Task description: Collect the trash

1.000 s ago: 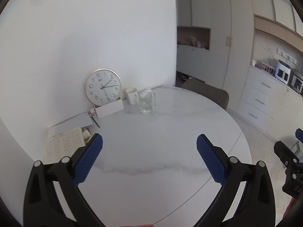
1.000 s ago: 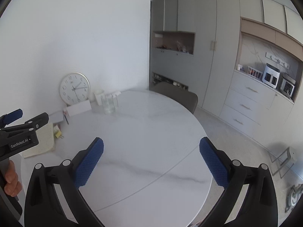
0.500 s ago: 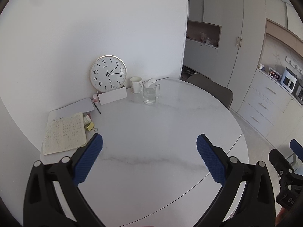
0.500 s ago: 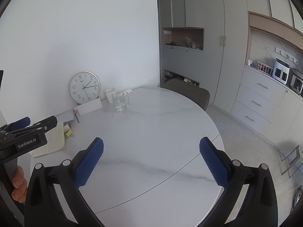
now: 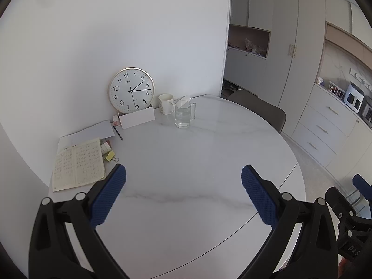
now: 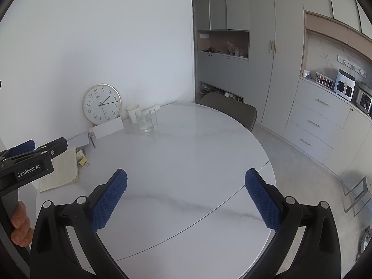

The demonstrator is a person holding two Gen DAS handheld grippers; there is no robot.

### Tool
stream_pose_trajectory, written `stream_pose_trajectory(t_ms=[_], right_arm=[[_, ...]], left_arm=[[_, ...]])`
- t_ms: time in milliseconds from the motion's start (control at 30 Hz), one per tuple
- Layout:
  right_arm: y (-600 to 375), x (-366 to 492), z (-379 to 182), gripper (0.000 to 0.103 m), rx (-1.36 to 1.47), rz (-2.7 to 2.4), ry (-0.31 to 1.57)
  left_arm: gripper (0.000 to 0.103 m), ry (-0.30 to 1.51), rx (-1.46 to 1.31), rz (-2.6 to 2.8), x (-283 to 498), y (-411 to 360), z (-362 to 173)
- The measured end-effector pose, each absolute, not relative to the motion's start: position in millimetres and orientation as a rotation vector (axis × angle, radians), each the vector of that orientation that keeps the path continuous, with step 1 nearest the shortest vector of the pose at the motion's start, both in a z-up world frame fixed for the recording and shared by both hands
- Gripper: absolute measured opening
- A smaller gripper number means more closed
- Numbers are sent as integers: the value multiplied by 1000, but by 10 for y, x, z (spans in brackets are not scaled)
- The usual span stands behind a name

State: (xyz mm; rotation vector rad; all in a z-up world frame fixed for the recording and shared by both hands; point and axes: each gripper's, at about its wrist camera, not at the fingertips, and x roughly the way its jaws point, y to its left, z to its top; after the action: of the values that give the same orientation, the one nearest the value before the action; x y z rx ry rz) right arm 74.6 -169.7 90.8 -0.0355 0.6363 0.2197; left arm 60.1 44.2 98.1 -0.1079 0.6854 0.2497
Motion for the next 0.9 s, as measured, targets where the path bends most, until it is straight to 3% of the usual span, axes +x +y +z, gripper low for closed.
stream_pose_trajectory(t_ms=[900], right_arm=[[-1665,760,822,101,-58,213,666]], left_arm=[[95,688,-90,221,626,401,958]])
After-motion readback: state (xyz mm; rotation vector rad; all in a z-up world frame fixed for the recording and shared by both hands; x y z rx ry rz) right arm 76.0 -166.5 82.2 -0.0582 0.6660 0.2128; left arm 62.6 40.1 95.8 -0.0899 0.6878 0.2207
